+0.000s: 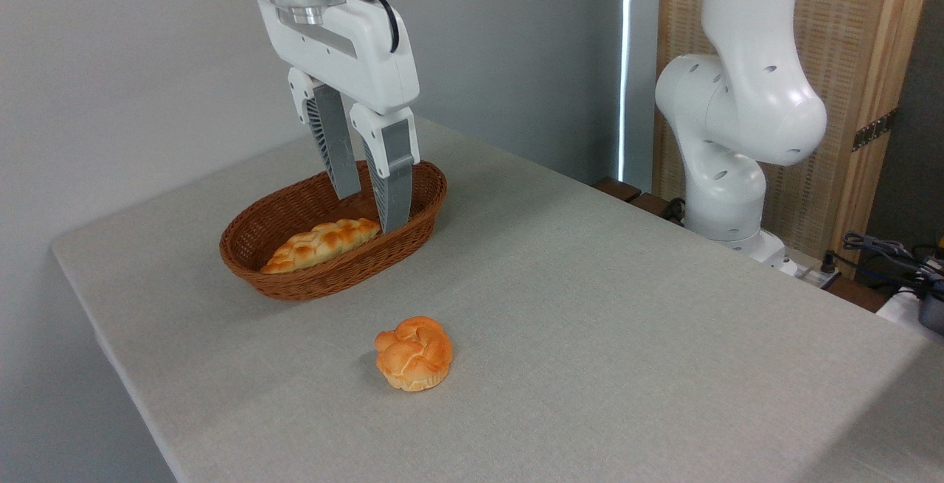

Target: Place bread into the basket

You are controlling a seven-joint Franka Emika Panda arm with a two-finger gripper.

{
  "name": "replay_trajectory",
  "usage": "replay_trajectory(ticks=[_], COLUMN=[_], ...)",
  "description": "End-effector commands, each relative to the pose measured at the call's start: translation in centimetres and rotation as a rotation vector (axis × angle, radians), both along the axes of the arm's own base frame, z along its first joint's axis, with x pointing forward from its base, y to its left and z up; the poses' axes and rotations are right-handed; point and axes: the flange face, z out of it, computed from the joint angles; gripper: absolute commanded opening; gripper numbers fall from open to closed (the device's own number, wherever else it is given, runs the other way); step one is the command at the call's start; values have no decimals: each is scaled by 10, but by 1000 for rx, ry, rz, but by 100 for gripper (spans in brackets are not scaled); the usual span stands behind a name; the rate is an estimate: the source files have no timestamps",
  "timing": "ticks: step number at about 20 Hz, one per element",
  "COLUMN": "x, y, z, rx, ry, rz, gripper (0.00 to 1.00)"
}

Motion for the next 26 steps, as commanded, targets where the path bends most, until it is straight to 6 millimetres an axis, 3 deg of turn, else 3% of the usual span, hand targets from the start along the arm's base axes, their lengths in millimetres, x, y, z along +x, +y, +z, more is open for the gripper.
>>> replay_trajectory(ticks=[1, 3, 8, 20, 26], x=[-2, -5, -5, -3, -3], y=[-9, -21, -23, 1, 2], z=[-7, -16, -16, -11, -11], rx=[9, 12, 15, 56, 56], ry=[2, 19, 21, 10, 9], rz=[7, 23, 30, 59, 53], gripper=[100, 100, 100, 100, 100])
